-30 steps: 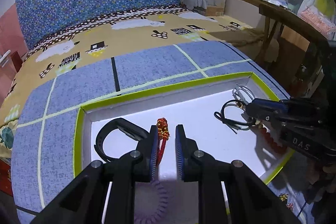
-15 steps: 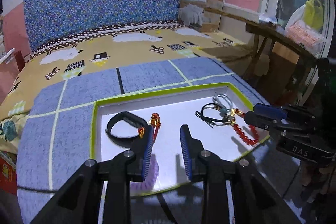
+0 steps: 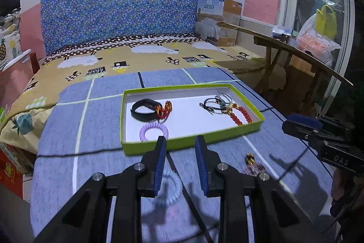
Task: Organize jewelry
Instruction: 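Move the left gripper to the light blue coil while right reaches the pink heart keychain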
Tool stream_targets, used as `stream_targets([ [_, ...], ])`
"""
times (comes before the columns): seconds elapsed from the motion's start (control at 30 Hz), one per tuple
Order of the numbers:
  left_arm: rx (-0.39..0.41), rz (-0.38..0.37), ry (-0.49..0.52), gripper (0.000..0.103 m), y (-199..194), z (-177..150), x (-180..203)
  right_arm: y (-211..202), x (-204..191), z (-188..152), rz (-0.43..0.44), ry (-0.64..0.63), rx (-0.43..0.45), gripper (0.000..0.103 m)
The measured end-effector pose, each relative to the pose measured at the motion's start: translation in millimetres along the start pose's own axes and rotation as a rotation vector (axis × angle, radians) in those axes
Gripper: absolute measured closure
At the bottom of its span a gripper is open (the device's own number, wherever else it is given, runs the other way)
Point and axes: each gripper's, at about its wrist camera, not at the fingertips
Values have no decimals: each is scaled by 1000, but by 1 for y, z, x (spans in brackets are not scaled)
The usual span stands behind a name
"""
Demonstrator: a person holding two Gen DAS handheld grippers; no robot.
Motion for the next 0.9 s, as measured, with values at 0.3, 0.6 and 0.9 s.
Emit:
stream_targets([
  [0.3,6,-4,-10,76,-33,-27,7,-32,-8,-35,13,5,8,68],
  [0.6,-17,-3,-10,76,-43,-48,11,-32,-10,-53,24,2,-30,68],
  [0.9,-27,-1,-18,76,-40,-52,8,-20,-11,-57,27,-16,-63,68],
])
Point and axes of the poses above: each gripper's, at about its wrist camera, not at the fingertips, and y roughly the way its jaws point, x to its right, z to its top, and after that the axes turned 6 degrees about y, right-handed
